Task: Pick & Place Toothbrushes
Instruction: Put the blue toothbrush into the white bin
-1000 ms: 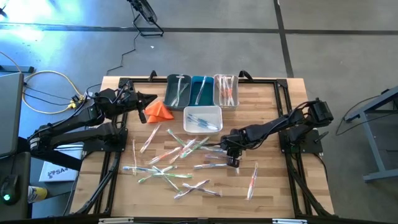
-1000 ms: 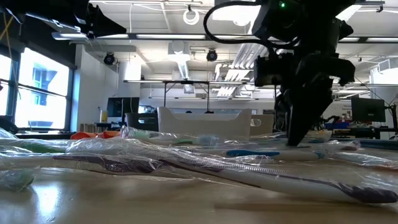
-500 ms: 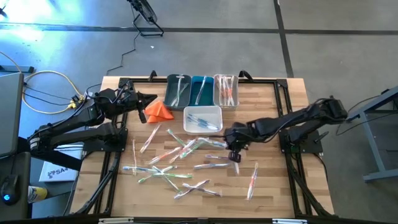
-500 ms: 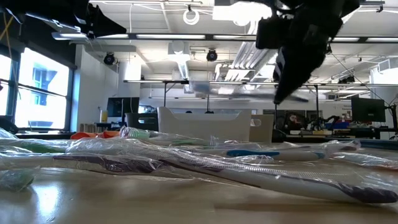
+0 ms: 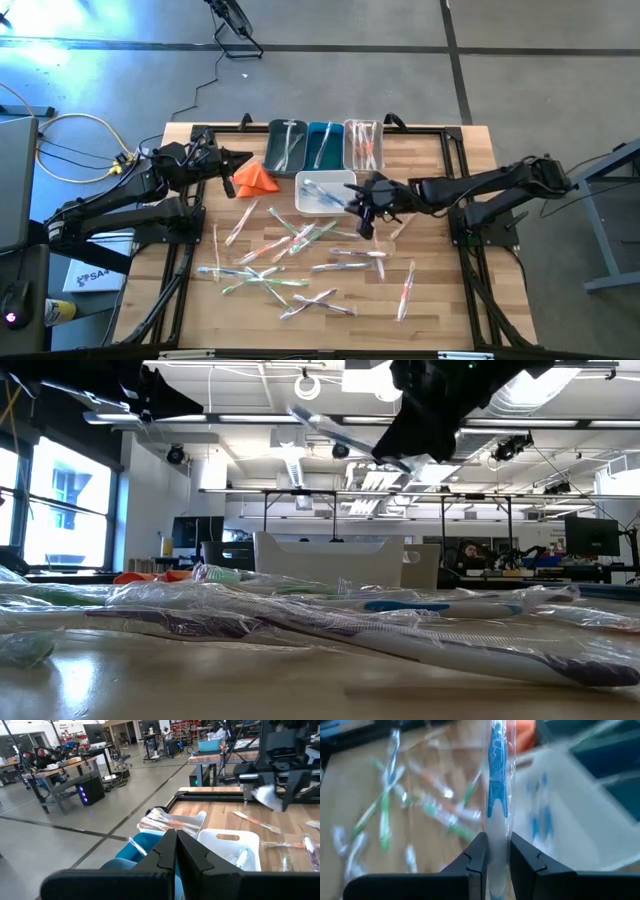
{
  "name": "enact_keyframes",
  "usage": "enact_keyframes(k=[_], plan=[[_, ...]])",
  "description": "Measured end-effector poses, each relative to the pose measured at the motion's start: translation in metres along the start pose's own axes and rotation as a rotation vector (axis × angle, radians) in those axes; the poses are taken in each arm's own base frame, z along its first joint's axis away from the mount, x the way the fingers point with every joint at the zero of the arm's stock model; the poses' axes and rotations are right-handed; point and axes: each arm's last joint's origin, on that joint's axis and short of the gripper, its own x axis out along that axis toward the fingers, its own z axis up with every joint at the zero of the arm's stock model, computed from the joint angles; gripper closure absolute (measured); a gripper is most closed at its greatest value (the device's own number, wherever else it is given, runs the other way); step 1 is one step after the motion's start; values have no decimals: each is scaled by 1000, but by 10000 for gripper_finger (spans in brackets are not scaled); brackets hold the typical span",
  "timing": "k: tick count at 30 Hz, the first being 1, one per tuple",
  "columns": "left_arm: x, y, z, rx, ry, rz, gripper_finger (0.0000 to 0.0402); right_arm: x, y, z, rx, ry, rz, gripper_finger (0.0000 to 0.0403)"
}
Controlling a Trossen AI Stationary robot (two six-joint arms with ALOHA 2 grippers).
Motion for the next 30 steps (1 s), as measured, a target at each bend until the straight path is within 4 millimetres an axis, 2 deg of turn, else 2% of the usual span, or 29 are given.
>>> enact_keyframes(k=[8,16,20,24,30], plan=[[0,0,0,0,-1,0,394,3,-13,17,-10,-148,-57,358],[0,0,1,0,-6,1,394,2,-13,26,14,-241,-78,358],[0,0,1,0,-10,2,394,7,-13,24,18,-235,-82,359],[0,0,1,0,-10,2,394,21,-12,21,14,-209,-65,359],[0,0,1,0,-9,2,394,44,-8,22,-17,-56,-103,359]])
